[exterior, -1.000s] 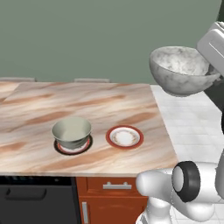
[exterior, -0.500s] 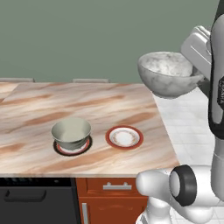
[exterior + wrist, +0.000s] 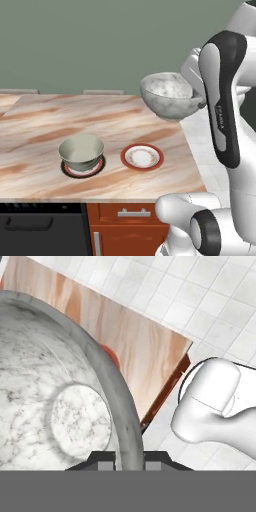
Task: Move the bowls from the cabinet to the plates on the dining table.
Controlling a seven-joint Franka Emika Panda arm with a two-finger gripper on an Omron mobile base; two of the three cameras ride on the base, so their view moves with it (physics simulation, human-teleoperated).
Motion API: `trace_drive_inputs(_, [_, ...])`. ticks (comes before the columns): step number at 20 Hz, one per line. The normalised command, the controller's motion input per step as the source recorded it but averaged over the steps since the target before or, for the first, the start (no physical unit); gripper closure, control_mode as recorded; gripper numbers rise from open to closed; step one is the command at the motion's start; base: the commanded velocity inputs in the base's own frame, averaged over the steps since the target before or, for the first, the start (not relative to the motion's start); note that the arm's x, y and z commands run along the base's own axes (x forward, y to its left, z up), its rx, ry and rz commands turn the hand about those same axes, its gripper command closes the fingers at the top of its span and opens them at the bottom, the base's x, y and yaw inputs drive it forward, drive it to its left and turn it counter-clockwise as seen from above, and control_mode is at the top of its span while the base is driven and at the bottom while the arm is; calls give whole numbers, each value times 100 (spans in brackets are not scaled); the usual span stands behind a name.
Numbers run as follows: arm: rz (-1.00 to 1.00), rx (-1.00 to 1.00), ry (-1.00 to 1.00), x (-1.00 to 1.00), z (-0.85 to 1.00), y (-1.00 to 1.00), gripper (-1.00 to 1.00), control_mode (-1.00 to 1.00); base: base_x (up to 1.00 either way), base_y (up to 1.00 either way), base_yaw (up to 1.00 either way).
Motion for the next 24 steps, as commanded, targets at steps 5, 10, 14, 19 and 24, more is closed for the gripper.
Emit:
trace_drive_inputs(5, [1,1,0,29,-54,16,100,-100,0,0,0])
trace_drive_inputs(10, [1,-9,4,28,-40,13,100,-100,0,0,0])
trace_drive_inputs(14, [5,-4,4,44,-29,12,100,-100,0,0,0])
trace_drive_inputs(19, [14,0,0,45,-32,3,100,-100,0,0,0])
trace_drive_inputs(24, [18,-3,5,30,-41,0,100,-100,0,0,0])
